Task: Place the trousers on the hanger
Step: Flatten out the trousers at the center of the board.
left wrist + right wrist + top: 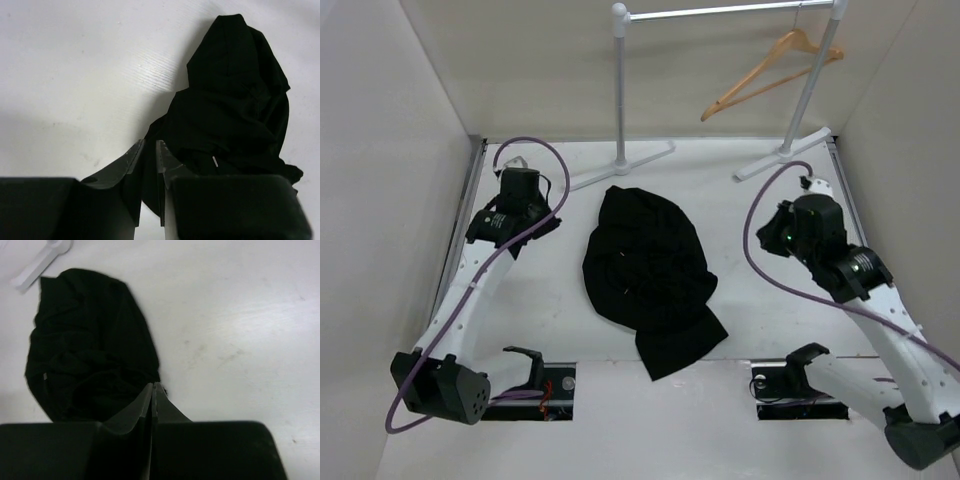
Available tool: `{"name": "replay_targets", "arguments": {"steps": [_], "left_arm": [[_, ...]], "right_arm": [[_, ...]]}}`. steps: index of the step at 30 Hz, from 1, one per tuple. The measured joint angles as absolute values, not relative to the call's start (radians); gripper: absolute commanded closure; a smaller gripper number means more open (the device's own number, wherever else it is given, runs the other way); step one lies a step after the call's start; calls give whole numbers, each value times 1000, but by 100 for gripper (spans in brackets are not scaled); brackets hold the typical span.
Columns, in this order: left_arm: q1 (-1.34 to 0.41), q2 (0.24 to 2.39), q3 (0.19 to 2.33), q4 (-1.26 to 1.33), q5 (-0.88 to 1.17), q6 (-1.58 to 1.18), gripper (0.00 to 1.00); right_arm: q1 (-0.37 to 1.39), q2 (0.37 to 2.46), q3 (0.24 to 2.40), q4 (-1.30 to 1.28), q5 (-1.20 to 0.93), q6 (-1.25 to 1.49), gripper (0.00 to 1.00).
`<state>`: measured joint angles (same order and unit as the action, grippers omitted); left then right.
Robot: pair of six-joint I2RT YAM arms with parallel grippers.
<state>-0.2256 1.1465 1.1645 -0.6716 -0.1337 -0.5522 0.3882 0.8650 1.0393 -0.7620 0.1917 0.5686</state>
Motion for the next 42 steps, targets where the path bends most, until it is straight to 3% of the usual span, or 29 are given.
{"name": "replay_targets", "arguments": {"steps": [1, 3, 5, 7, 12, 25, 27, 28, 30, 31, 34, 37, 42], "left_arm": [[-213, 1156, 1164, -665, -127, -557, 81], [-192, 1184, 1164, -641, -111, -567, 62], [-170, 1236, 1171, -613, -79, -576, 41], [-154, 1298, 1180, -583, -45, -592, 33], [-133, 1457, 1198, -503, 42, -627, 26], [-250, 1891, 1427, -354, 168, -653, 24], [-273, 1947, 1452, -341, 173, -653, 28], [-285, 1973, 1464, -339, 174, -653, 33], [-307, 2013, 1473, -332, 175, -657, 62], [-315, 2026, 1473, -334, 175, -659, 82], [-319, 2022, 1471, -333, 160, -669, 95], [-305, 1947, 1430, -335, 114, -679, 97], [-224, 1600, 1378, -408, 20, -695, 98]], "right_arm": [[420, 902, 1065, -749, 186, 564, 77], [486, 985, 1120, -718, 175, 548, 47], [550, 1087, 1164, -677, 158, 529, 31], [599, 1184, 1201, -643, 138, 507, 26], [673, 1381, 1273, -599, 97, 464, 21], [735, 1473, 1184, -583, 28, 449, 21], [735, 1479, 1172, -582, 16, 449, 28], [735, 1484, 1168, -575, 11, 449, 40], [735, 1500, 1168, -566, 6, 450, 72], [735, 1508, 1168, -559, 3, 451, 83], [735, 1509, 1168, -550, 17, 456, 90], [741, 1477, 1172, -555, 41, 458, 92], [755, 1301, 1282, -630, 81, 459, 92]]}}
